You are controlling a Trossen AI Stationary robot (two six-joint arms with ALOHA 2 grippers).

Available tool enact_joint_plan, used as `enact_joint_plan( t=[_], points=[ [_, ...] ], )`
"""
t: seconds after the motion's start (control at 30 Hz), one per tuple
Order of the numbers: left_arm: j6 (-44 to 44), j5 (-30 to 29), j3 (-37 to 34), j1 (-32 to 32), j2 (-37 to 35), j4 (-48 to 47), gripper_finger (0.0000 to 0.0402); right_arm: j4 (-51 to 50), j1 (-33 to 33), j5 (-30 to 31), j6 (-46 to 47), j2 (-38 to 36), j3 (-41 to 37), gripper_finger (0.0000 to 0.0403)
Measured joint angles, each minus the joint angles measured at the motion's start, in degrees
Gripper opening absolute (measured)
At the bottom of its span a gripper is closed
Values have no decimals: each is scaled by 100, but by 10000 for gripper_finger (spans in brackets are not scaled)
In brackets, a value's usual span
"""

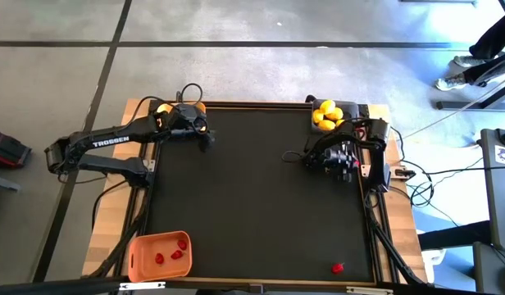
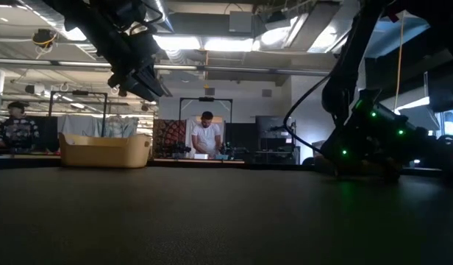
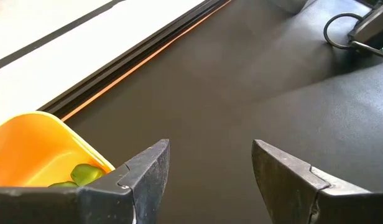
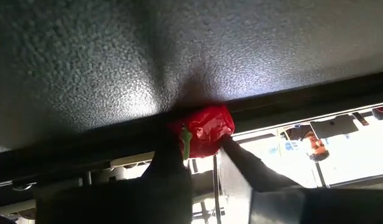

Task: Sort produce into baskets
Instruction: Put the red bell pepper into the orange bin

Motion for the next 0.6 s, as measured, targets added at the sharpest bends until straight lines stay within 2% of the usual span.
enact_joint_plan(
  t=[0.17, 0.33, 0.6],
  points=[
    [2, 0, 0, 0, 0, 0, 223, 26, 0, -21, -2, -108, 0, 4],
    [-4, 1, 0, 0, 0, 0, 223, 94, 5, -135, 117, -618, 41, 5],
    [134, 3, 0, -155, 0, 0, 223, 12, 296, -641, 386, -1642, 391, 1]
  ],
)
